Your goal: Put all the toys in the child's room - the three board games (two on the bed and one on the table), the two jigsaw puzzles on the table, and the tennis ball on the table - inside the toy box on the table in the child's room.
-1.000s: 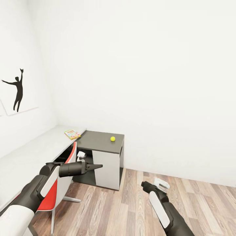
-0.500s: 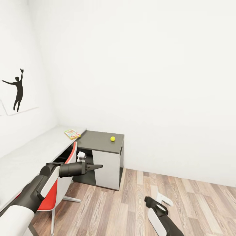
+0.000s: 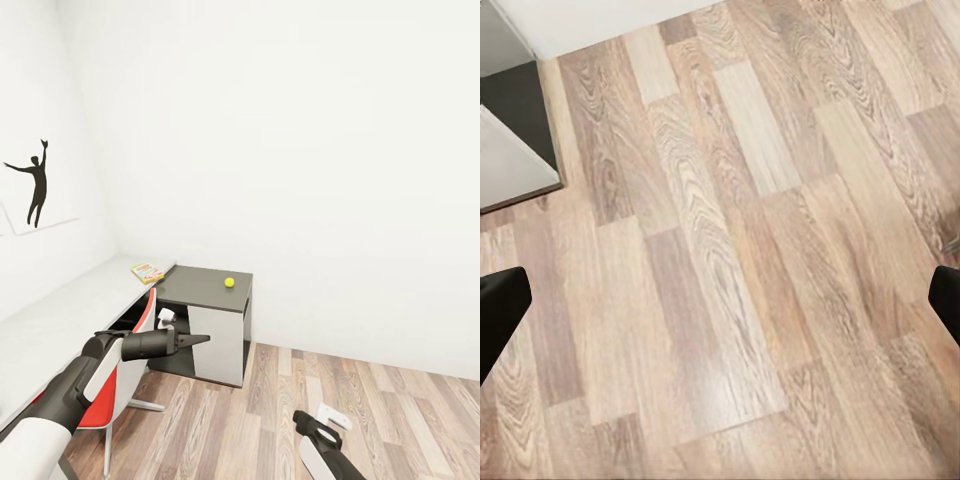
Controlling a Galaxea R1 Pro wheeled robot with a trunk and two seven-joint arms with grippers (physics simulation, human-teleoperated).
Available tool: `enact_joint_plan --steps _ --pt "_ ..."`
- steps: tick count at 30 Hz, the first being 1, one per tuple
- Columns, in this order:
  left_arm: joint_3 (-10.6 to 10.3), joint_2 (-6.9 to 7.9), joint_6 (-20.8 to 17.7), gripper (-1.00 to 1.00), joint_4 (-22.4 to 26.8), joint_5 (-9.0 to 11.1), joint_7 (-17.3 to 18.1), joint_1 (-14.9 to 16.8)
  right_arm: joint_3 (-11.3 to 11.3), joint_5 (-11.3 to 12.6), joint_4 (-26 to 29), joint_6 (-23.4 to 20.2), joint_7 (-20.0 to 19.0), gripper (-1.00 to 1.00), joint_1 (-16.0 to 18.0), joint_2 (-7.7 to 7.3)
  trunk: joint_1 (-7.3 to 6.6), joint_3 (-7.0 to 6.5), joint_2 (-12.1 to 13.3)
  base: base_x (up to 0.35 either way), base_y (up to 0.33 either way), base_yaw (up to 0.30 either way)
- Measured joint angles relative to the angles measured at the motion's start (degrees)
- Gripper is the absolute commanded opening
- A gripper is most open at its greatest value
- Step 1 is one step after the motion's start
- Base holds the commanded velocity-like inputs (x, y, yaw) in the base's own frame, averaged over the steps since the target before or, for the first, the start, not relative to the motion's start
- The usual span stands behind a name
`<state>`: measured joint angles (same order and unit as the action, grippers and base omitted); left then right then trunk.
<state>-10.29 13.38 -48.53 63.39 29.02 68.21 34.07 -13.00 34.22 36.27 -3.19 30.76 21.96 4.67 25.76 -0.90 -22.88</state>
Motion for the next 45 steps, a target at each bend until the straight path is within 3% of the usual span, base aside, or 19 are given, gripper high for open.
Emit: enact_joint_plan --steps 7,9,15,21,25,36,45 --pt "-0.5 -0.09 0.0 1.00 0.0 0.0 -0.1 0.0 -0.6 0.1 -0.1 0.1 -0.1 1.00 0.0 -0.02 0.00 0.00 0.0 0.000 0.000 0.000" --pt "-1.1 -0.66 -0.6 1.00 -0.4 -0.7 0.6 -0.7 -1.3 -0.6 -0.8 -0.5 0.6 1.00 -0.7 -0.67 0.00 0.01 0.0 0.000 0.000 0.000" --pt "-2.2 -0.71 -1.0 1.00 -0.5 -1.7 0.6 -2.6 -3.1 -0.9 -2.7 -1.1 2.5 1.00 -2.6 -0.76 0.00 0.00 0.0 0.000 0.000 0.000" --pt "-4.1 -1.19 -0.7 1.00 -2.4 -3.2 0.7 -4.2 -3.2 -0.9 -4.7 -1.5 1.0 1.00 -4.6 1.19 -0.01 0.01 0.0 0.060 0.000 0.000" --pt "-5.4 -1.16 -0.5 1.00 -3.7 -3.4 0.9 -4.3 -3.2 -0.9 -5.9 -1.7 -0.2 1.00 -5.8 1.58 -0.01 0.01 0.0 0.130 0.000 0.000" --pt "-5.5 -1.10 -0.2 1.00 -4.9 -3.4 0.9 -4.4 -3.2 -1.0 -5.9 -1.8 -3.8 1.00 -5.8 1.70 -0.01 0.00 0.0 0.088 0.020 0.000" --pt "-5.5 -1.05 -0.2 1.00 -4.9 -3.4 0.9 -4.4 -3.2 -1.1 -5.9 -1.8 -3.9 1.00 -5.8 1.71 0.00 0.00 0.0 0.027 0.006 0.000"
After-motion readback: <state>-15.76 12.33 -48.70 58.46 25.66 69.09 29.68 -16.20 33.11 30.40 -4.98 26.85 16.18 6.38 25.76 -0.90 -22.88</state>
